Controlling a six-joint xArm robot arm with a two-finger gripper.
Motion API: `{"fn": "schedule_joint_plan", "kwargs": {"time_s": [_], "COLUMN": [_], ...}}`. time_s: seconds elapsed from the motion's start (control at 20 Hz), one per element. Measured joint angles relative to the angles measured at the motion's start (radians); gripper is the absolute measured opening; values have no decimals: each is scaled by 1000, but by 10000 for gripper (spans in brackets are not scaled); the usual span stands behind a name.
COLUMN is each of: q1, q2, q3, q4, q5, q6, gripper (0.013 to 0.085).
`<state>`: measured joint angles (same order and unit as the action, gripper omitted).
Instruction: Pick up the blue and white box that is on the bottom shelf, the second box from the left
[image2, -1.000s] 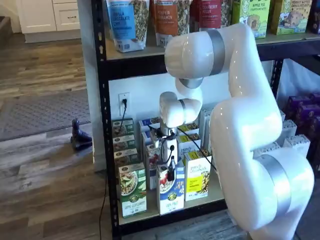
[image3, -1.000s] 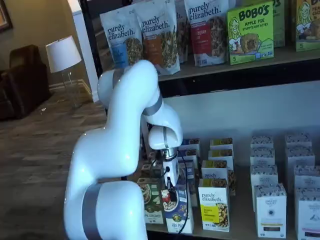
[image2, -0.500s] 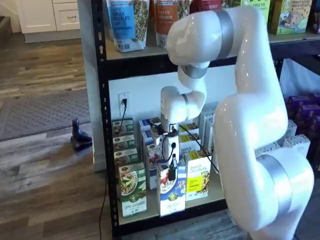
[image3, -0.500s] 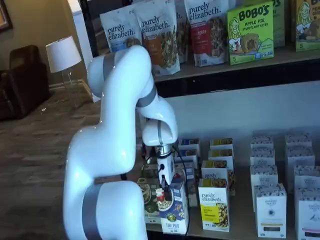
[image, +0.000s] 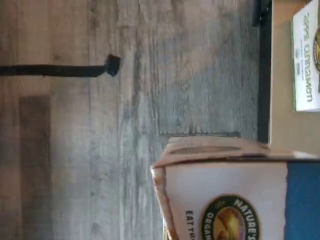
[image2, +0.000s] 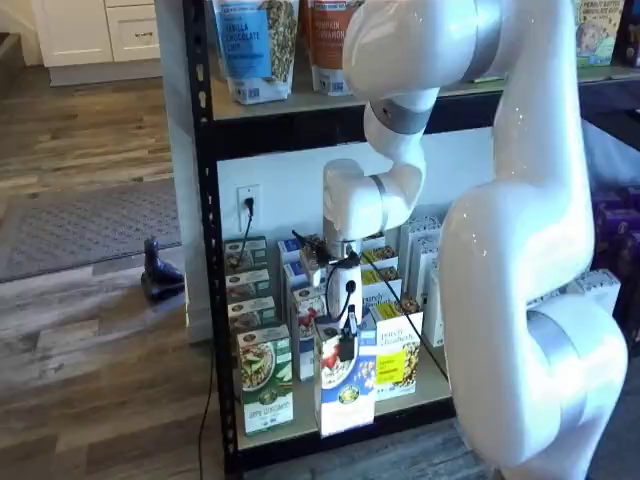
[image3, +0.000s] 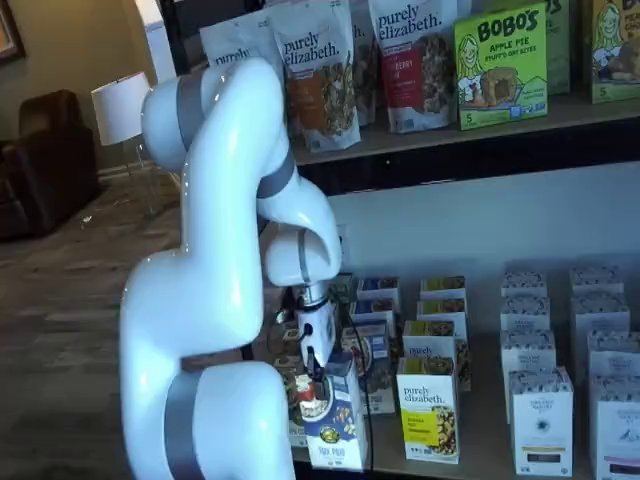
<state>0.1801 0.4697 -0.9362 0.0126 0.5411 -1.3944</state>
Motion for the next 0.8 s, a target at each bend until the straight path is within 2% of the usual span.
{"fn": "schedule_joint_plan", "kwargs": {"time_s": [0.1, 0.2, 0.5, 0.8], "q1": [13, 21, 26, 17], "q2": [-43, -76, -157, -234], "q3": [36, 60, 112, 135], "q4": [-21, -24, -25, -12], "q5": [4, 11, 30, 88], "q6": [32, 42, 48, 29], "gripper": [450, 450, 450, 450]}}
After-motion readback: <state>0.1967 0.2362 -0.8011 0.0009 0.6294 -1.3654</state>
